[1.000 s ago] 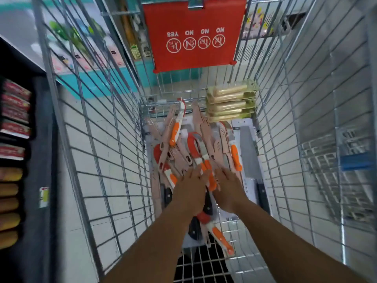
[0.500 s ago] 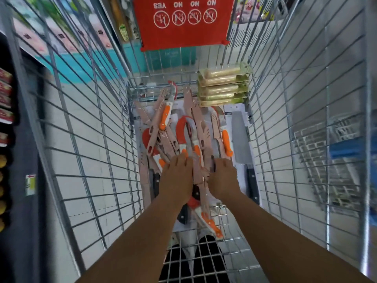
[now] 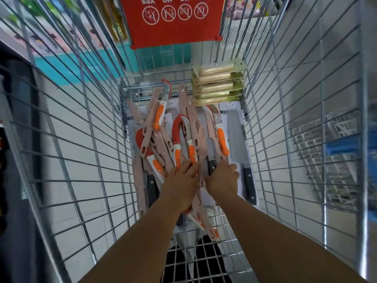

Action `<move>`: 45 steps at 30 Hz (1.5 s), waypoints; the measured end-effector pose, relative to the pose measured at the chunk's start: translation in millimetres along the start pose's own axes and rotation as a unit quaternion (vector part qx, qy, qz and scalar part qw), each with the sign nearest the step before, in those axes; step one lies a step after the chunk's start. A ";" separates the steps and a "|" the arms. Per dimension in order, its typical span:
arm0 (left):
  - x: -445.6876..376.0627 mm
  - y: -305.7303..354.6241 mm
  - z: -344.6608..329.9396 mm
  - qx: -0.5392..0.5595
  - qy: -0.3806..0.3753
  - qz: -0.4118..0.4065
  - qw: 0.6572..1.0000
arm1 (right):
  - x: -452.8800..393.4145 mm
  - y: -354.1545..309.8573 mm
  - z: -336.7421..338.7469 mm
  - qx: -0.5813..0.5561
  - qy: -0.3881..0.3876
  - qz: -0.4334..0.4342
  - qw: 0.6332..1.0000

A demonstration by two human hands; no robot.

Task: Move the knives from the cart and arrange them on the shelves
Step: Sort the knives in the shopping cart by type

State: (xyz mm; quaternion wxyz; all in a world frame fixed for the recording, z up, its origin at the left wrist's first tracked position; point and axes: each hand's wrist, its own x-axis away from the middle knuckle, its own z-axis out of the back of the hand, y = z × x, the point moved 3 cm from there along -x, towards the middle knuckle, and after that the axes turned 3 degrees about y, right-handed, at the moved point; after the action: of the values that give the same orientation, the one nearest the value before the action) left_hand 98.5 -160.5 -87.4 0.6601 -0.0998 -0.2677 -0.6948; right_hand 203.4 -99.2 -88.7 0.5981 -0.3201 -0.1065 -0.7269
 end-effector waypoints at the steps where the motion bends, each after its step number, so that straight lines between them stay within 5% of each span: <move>1: 1.8 -1.8 -0.3 0.012 -0.002 0.004 1.000 | 0.9 -0.4 -0.3 0.000 0.001 -0.002 1.000; 16: 4.2 1.0 9.5 0.149 0.050 0.057 0.986 | 22.0 0.0 16.3 -0.052 -0.023 0.013 0.998; 23: 8.9 6.6 16.1 0.256 -0.034 0.100 0.961 | 42.7 12.4 28.8 -0.076 -0.036 -0.008 0.996; 28: 11.5 18.7 31.2 0.237 0.042 0.121 0.963 | 54.2 30.1 42.0 -0.076 -0.053 -0.029 0.995; 32: 9.5 38.1 43.7 0.321 0.028 0.168 0.932 | 58.2 39.1 50.4 -0.124 -0.033 -0.047 0.991; 37: 0.5 65.3 41.6 0.497 0.001 0.218 0.840 | 60.4 45.7 60.9 -0.177 0.017 -0.066 0.982; 45: -18.3 88.1 43.4 0.485 0.031 0.186 0.854 | 43.8 52.9 71.1 -0.104 0.070 -0.054 0.991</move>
State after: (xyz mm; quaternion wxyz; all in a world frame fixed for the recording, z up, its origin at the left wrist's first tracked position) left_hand 176.7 -121.5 -38.9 0.7495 0.2068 -0.5264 -0.3442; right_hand 273.6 -110.0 -19.9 0.5273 -0.3231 -0.0051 -0.7858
